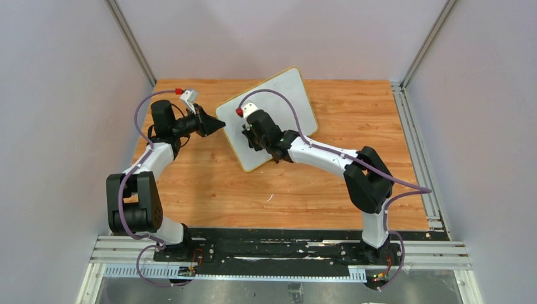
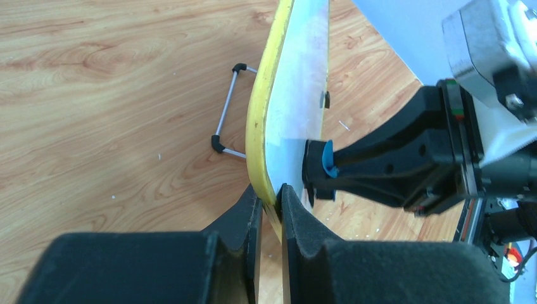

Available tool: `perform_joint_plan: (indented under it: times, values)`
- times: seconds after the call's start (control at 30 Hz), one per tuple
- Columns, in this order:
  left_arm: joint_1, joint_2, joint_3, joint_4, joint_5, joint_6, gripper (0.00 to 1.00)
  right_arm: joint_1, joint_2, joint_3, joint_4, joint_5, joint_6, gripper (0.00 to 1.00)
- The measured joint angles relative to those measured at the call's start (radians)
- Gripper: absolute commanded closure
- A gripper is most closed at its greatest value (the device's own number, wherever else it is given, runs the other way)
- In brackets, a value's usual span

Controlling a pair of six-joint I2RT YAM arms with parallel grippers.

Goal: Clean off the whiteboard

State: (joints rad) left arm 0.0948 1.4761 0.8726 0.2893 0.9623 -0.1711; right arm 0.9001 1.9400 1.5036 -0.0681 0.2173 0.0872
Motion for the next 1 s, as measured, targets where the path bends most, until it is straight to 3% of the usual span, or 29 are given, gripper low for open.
perform_joint_plan:
  times: [0.47,1.0]
  values:
    - [0.0,0.0,0.001,0.0,0.004,0.004,1.0,-0.183,-0.087,-0.06,-0.01,0.012,-0.006,0.99]
    - [0.0,0.0,0.001,-0.002,0.001,0.006,1.0,-0.024,0.006,0.061,-0.014,-0.007,-0.005,0.99]
